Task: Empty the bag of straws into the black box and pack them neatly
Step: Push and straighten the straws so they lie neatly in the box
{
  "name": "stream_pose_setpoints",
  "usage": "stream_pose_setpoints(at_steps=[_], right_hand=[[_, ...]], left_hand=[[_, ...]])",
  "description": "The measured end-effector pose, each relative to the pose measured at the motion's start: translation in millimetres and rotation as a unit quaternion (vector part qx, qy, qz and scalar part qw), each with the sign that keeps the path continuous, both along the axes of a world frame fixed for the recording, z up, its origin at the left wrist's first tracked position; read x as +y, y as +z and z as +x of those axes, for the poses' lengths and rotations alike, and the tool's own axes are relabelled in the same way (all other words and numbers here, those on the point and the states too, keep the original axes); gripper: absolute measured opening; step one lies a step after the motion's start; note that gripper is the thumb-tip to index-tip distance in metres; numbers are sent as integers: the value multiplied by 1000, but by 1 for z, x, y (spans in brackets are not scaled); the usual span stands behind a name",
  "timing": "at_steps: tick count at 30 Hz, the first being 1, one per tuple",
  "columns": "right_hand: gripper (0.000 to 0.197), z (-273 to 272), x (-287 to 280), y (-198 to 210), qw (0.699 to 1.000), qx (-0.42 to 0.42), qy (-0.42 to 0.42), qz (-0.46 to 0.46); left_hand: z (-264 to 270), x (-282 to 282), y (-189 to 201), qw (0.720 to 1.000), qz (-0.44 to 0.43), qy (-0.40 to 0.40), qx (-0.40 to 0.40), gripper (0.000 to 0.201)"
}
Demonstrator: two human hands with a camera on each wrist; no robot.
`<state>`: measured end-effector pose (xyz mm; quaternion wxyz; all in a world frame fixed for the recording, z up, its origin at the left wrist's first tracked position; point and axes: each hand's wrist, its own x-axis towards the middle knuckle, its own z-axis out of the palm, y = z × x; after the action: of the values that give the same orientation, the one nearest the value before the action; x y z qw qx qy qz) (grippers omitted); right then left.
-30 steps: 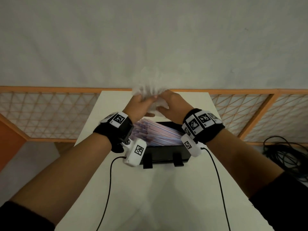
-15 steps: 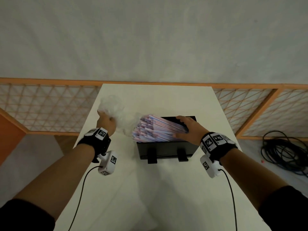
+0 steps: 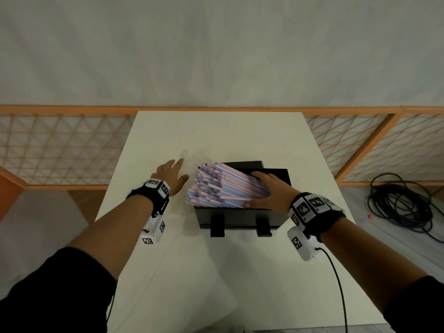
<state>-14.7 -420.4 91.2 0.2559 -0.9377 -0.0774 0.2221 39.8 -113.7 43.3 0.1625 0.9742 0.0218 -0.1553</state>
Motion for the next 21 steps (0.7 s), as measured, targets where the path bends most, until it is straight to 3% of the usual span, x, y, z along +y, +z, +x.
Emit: stream_pose_setpoints(at_steps=[4,6,8,11,13,14,18,21], right_hand=[[99,1,-3,-2,999,0,5,-39],[97,2,-5,-4,999,-6,13,-47],[96,2,-6,-6,999,-15,20,-40],[94,4,-2,-9,999,-14,25,-28],[91,5,1,-11,999,-19,25,-29],[89,6,1,-12,999,-25,25,-31],[69,11,-4,-5,998,-50,28,-30],[69,9,-7,6,997,-67,29,-20]], left_hand=[[-2,-15,15,995,-66,24,-64,62],[-7,-21,23,978,-172,47,-106,53],[-18,-25,32,945,-300,95,-88,49],[-39,-48,49,880,-446,160,5,57],[-51,-66,60,836,-510,196,59,59],[-53,-73,61,828,-519,203,66,58],[-52,-84,67,836,-505,213,40,52],[-49,-75,75,877,-444,185,25,61]])
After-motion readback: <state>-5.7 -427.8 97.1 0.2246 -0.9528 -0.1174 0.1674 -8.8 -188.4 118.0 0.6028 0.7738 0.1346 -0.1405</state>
